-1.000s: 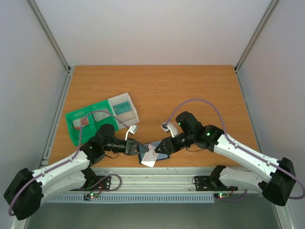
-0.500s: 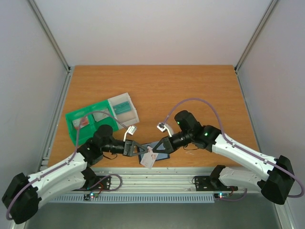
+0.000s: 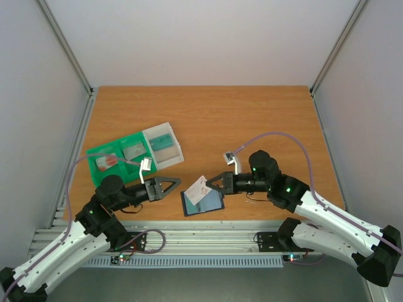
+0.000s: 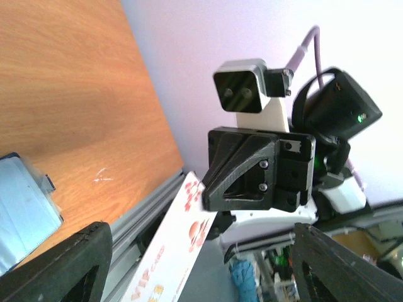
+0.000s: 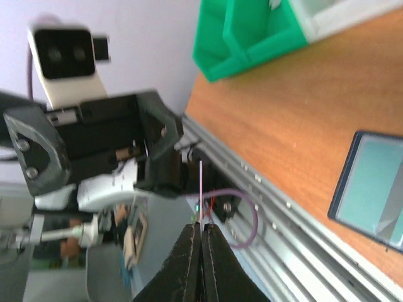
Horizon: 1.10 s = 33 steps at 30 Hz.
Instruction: Take the credit cards out of the card holder
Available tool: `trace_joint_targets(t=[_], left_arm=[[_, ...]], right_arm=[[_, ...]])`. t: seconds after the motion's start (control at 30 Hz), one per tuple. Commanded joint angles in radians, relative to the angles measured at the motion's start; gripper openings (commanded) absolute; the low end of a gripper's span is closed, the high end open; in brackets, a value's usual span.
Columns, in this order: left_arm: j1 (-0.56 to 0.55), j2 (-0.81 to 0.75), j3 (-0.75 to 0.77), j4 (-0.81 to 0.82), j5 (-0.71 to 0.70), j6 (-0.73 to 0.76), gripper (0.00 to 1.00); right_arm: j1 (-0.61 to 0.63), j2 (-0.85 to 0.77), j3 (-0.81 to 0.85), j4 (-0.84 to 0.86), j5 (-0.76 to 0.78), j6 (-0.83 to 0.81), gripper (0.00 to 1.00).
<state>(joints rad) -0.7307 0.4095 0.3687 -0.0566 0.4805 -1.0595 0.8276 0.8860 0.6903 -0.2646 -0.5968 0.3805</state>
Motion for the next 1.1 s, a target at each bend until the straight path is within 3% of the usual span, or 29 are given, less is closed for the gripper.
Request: trace_joint_targets(t=[0.0,0.23,0.4,0.57,0.73,0.8,0.93,1.07], left_arm=[[-0.003,-0.044,0.036,-0.075,-0.12,-0.033,0.81],[-0.003,-0.027,0.004,0.03,-0.114,-0.108,0.8],[-0.003,0.034,-0.005,0.116,-0.111,-0.156,0.7],[-0.003,0.117,-0.004,0.203,-0.087,-0.181,0.48],[-0.004,0.124,-0.002,0.207,-0.122,-0.171,0.09],[-0.004,0.125,-0.006,0.203,-0.127,-0.161,0.01],[-0.004,0.124,-0.014,0.199,-0.128,-0.149,0.01],[-0.003,0.115,0.0,0.124,-0.142,-0.111,0.0]], right_arm=[[0.002,-0.064,-0.035,0.133,0.208,0.178,0.01],[0.002,-0.019,-0.05,0.343,0.243,0.285,0.01],[0.002,0.025,-0.091,0.5,0.246,0.355,0.01],[0.001,0.04,-0.103,0.526,0.24,0.369,0.01],[0.001,0.05,-0.128,0.544,0.227,0.384,0.01],[0.002,0.059,-0.143,0.576,0.209,0.397,0.01],[0.002,0.063,-0.166,0.591,0.194,0.402,0.06],[0.001,0.039,-0.174,0.529,0.198,0.367,0.23]])
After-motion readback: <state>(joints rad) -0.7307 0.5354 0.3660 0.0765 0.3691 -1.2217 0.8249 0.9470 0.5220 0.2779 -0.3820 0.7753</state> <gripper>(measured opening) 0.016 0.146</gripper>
